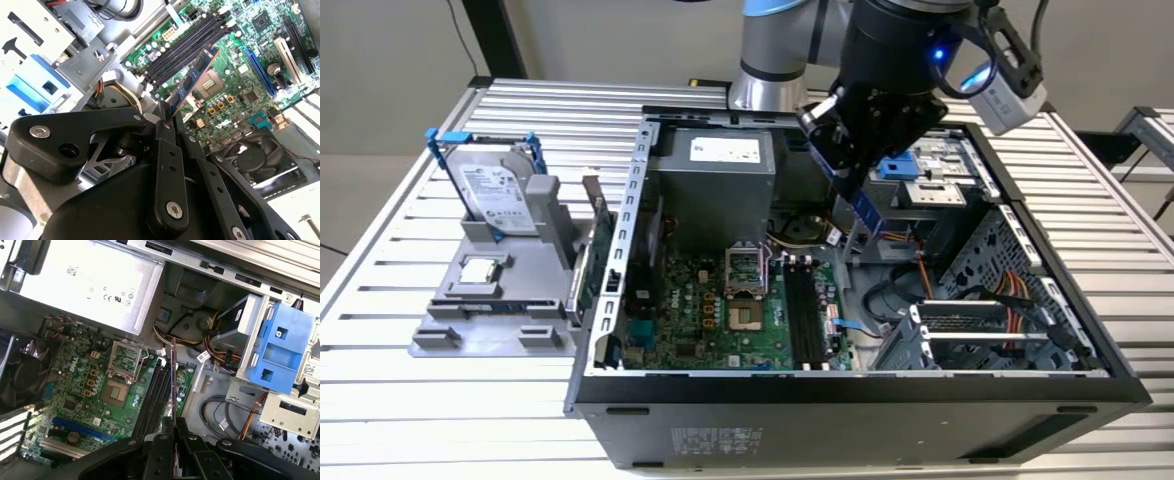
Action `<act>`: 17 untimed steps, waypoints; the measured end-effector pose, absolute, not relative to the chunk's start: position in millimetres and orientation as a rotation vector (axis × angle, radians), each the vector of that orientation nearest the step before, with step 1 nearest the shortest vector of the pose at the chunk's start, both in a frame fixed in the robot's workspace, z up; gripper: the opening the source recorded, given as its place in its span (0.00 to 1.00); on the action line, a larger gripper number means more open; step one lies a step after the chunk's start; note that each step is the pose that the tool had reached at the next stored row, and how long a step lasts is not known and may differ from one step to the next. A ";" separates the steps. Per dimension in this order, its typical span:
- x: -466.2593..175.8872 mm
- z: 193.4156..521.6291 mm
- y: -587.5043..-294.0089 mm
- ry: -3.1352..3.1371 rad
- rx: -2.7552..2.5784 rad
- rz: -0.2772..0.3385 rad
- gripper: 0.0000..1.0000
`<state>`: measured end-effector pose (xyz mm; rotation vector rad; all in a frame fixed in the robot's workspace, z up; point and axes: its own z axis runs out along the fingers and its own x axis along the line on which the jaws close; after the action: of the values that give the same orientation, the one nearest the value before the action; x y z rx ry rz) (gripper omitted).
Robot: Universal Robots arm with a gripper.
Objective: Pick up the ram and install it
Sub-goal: 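Insert the ram into the slot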
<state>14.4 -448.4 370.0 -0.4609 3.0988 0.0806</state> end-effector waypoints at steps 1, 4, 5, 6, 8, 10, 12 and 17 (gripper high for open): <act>14.4 370.0 -448.4 3.100 -0.451 0.081 0.00; 14.4 370.0 -448.5 3.104 -0.421 0.080 0.00; 14.4 370.0 -448.5 3.105 -0.411 0.080 0.00; 14.4 370.0 -448.5 3.106 -0.400 0.080 0.00; 14.4 370.0 -448.6 3.108 -0.380 0.080 0.00; 14.4 370.0 -448.6 3.110 -0.361 0.080 0.00; 14.4 370.0 -448.7 3.112 -0.341 0.080 0.00; 14.4 370.0 -448.8 3.116 -0.293 0.080 0.00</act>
<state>14.4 -448.8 370.0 -0.2927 3.1165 0.0798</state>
